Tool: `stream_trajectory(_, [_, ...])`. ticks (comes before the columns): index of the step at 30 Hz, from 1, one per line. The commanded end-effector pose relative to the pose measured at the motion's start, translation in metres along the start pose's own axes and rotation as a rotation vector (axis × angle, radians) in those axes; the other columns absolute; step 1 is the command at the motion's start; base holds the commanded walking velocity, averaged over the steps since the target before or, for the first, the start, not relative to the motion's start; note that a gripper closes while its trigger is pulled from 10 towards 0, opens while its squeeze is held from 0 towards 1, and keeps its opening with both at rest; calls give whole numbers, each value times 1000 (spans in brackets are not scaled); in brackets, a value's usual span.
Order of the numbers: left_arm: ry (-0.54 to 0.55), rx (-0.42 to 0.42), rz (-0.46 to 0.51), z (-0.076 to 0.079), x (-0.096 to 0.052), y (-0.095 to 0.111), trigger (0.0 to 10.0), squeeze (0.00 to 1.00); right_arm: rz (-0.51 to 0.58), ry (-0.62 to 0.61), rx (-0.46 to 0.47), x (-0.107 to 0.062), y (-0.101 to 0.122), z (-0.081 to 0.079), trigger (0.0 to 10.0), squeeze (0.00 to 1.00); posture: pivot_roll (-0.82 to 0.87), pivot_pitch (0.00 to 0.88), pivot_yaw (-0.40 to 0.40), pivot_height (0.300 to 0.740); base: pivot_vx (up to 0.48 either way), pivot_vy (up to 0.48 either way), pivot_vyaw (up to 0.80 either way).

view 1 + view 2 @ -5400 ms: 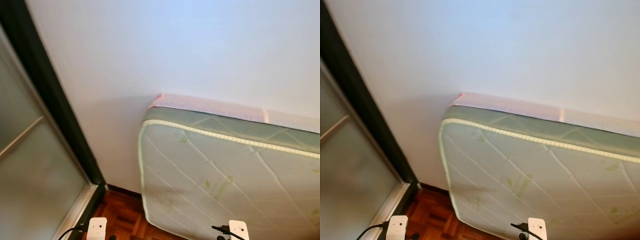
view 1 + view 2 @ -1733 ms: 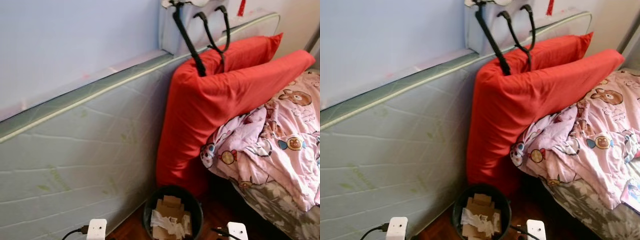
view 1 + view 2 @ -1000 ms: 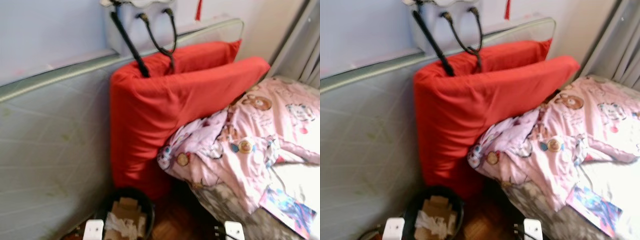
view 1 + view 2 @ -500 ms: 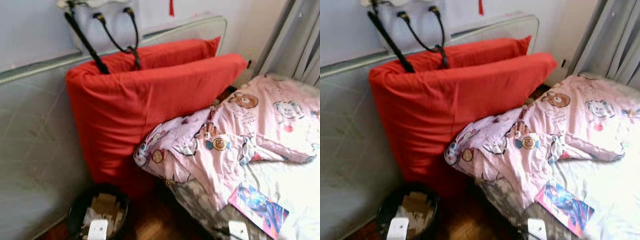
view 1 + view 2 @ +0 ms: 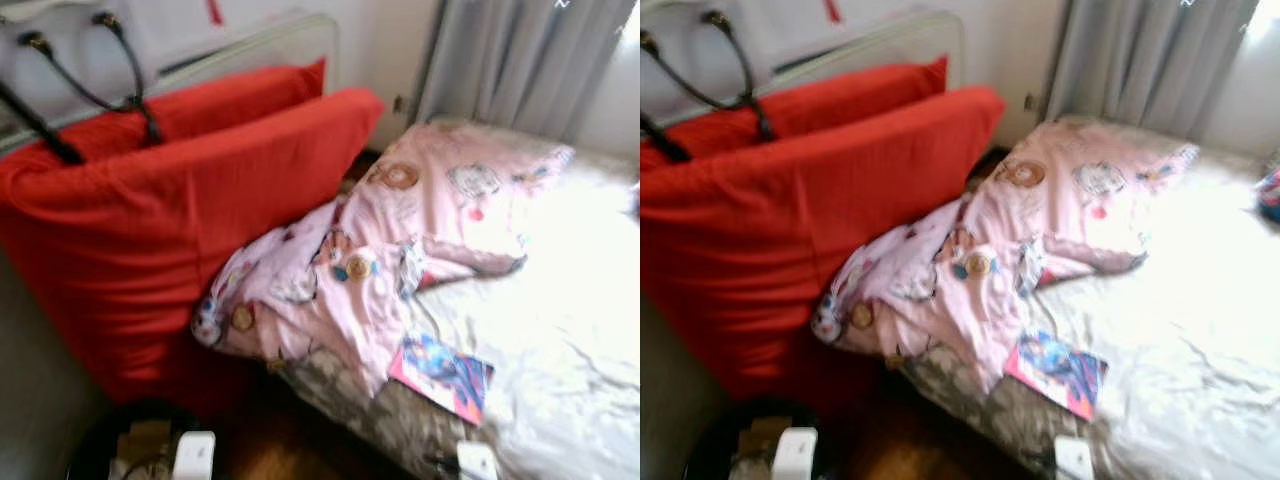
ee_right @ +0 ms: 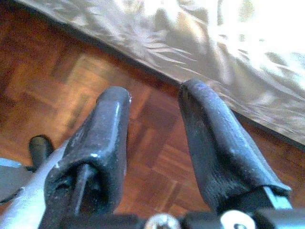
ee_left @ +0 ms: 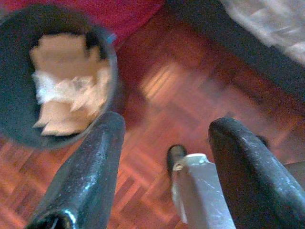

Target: Clean up the room

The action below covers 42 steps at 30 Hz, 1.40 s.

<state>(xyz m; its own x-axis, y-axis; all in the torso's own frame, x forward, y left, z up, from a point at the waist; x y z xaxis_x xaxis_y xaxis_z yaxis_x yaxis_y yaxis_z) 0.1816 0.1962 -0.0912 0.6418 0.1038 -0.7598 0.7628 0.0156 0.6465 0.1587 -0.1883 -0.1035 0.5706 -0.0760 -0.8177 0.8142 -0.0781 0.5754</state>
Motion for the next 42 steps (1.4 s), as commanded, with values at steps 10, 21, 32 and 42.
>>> stream_trajectory(10, [27, -86, -27, -45, 6, 31, 10000, 0, -37, 47, 22, 4, 26, 29, 10000, 0, 6, 0, -60, 740, 0, 0, -701])
stream_trajectory(21, [24, -83, -29, -46, 6, 30, 10000, 0, -36, 41, 20, 4, 24, 27, 10000, 0, 3, 0, -52, 740, 0, 0, -700])
stream_trajectory(32, [19, -91, -30, -44, 6, 28, 10000, 0, -25, 20, 14, 4, 24, 30, 10000, 0, 7, 0, -63, 740, 0, 0, -445])
stream_trajectory(42, [19, -101, -29, -44, 5, 28, 10000, 0, -27, -4, 20, 4, 24, 32, 10000, 0, 2, 0, -63, 740, 0, 0, 0])
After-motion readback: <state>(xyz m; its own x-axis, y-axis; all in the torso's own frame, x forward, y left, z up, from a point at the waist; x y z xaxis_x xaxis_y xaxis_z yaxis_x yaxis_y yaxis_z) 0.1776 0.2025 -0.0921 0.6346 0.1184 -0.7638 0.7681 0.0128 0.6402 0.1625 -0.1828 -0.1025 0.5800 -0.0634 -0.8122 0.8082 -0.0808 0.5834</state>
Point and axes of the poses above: a point about 5 cm out from each wrist's last joint towards the gripper, its own x axis pointing out of the wrist towards the gripper, its own y axis along the axis of the wrist's last joint, z = x × y, the point moved 1 cm from there along x, pointing out of the wrist towards the gripper, and after that the axes turned 1 degree about -x, right-handed, at the moved point
